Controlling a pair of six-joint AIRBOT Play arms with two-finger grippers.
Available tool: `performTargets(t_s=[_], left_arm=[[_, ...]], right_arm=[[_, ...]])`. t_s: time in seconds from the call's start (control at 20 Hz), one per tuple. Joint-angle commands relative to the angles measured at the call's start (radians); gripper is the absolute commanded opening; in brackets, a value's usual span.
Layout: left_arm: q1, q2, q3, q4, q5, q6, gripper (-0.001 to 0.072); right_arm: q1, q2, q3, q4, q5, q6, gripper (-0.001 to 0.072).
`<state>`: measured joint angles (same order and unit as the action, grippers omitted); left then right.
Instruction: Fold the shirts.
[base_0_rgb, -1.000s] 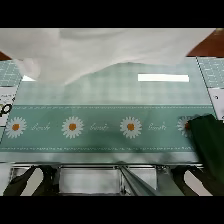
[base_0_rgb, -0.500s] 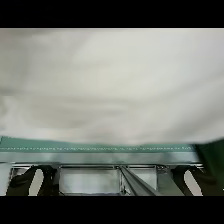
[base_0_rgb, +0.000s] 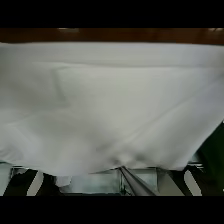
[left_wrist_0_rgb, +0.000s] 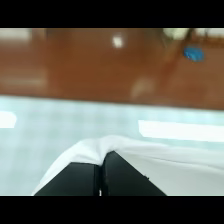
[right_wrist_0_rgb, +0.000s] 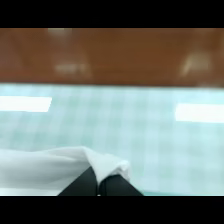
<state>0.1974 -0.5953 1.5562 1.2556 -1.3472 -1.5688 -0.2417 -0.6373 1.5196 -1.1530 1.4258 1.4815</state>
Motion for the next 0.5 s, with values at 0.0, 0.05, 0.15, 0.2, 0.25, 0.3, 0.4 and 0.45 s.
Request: performTargets(t_s=[0.0, 0.05, 0.15, 0.2, 0.25, 0.3, 0.4, 0.45], left_arm=[[-0.006, -0.136, -0.227, -0.183, 0.12, 0.043, 0.0018], [-0.014, -0.206, -0.274, -0.182, 0.172, 0.043, 0.0018], [-0.037, -0.378, -0.311, -0.183, 0.243, 0.066, 0.0018], [-0.047, -0.483, -0.307, -0.183, 0.287, 0.066, 0.0018], [-0.057, -0.581, -0.296, -0.183, 0.338, 0.066, 0.0018], [-0.061, -0.684, -0.271, -0.186, 0.382, 0.064, 0.0018], [-0.061, -0.867, -0.195, -0.206, 0.433, 0.043, 0.0018], [-0.061, -0.943, -0.151, -0.218, 0.443, 0.024, 0.0018]], right_arm=[[0.001, -0.085, -0.292, 0.135, -0.144, -0.084, 0.0025], [0.001, -0.147, -0.341, 0.152, -0.187, -0.113, 0.0025], [0.001, -0.31, -0.363, 0.194, -0.264, -0.169, 0.0025], [0.001, -0.402, -0.359, 0.227, -0.32, -0.195, 0.0025], [0.001, -0.491, -0.346, 0.255, -0.365, -0.206, 0.0025], [0.001, -0.583, -0.319, 0.287, -0.396, -0.214, 0.0025], [0.006, -0.777, -0.226, 0.354, -0.411, -0.234, 0.0025], [0.011, -0.858, -0.175, 0.369, -0.408, -0.234, 0.0025]])
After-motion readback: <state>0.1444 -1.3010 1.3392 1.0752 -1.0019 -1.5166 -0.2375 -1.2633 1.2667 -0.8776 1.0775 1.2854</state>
